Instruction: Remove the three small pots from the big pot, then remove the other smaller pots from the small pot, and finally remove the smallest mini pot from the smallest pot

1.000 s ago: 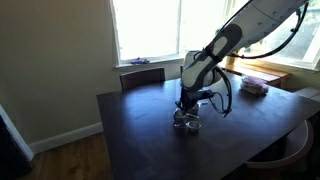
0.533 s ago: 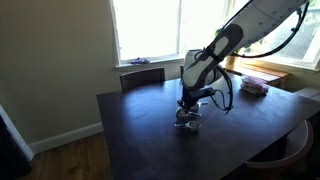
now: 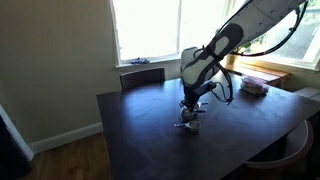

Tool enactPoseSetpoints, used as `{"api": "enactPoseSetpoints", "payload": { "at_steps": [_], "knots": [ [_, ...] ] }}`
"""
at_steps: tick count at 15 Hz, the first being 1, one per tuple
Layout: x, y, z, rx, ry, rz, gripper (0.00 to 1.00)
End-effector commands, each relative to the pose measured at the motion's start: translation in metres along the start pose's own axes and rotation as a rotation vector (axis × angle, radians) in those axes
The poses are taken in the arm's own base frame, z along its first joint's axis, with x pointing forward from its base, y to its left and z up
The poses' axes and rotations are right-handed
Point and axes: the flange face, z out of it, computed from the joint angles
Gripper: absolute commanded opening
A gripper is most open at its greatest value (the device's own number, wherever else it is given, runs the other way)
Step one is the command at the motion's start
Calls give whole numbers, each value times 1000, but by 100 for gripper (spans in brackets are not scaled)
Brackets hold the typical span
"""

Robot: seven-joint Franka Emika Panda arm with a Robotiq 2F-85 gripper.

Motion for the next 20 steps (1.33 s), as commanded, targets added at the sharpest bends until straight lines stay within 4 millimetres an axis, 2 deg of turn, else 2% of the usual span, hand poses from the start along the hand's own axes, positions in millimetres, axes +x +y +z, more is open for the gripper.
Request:
{"api": "enactPoseSetpoints", "payload": {
  "at_steps": [1,2,3,6,14,20],
  "knots": [
    [5,-3,1,-53,-11,-98,6],
    [5,-3,3,-59,-11,-114,14],
    [5,-4,5,-62,-12,-124,32],
    [5,-5,5,-67,2,-146,49],
    [-2,-2,-33,-64,-5,-137,99],
    [-20,17,-55,-90,-244,-308,100]
  ]
}}
